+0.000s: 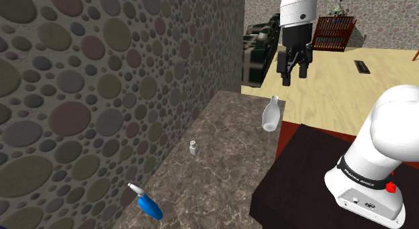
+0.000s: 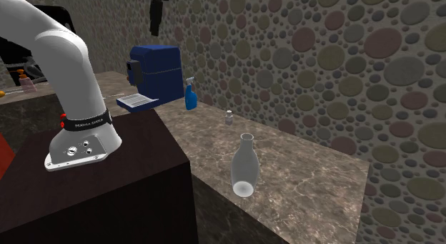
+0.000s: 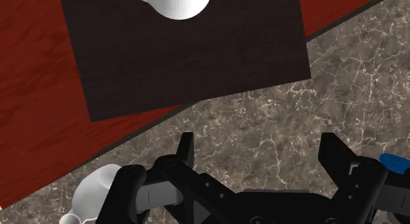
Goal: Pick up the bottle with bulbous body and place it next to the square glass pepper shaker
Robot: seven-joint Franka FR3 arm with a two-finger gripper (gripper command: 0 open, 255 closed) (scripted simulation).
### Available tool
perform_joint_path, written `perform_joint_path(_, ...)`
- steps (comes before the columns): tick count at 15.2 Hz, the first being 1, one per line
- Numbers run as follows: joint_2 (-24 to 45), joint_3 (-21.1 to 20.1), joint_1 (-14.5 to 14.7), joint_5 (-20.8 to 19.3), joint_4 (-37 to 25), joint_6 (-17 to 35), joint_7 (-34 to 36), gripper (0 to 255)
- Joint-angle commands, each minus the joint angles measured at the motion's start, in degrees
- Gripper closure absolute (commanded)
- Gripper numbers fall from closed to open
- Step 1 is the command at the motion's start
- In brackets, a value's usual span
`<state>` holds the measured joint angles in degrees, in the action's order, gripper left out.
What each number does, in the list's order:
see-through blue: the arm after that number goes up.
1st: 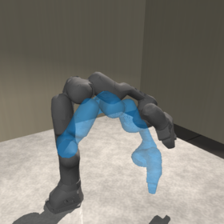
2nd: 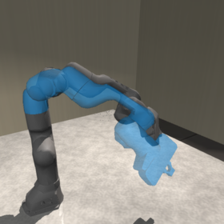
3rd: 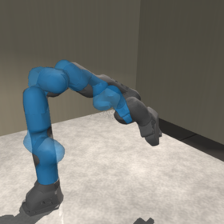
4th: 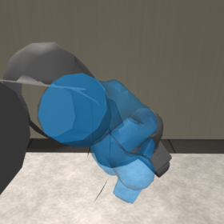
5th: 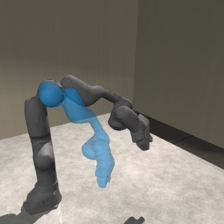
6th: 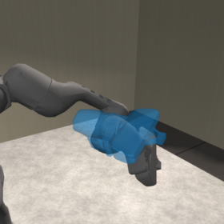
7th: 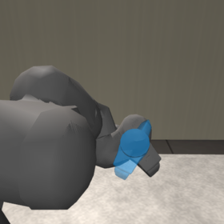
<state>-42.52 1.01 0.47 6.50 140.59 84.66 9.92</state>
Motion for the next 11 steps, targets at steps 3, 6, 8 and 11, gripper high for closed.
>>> perform_joint_path(3,1.66,1.46,-0.79,-1.7,1.38,2.97,-2.13,0)
perform_joint_path(6,4.76,3.7,-1.97,-4.12,2.94,7.59,-5.18,0)
perform_joint_path(8,7.23,5.2,-2.75,-5.62,3.6,10.77,-7.14,0)
perform_joint_path(11,11.5,7.41,-3.9,-7.6,4.03,15.61,-10.01,0)
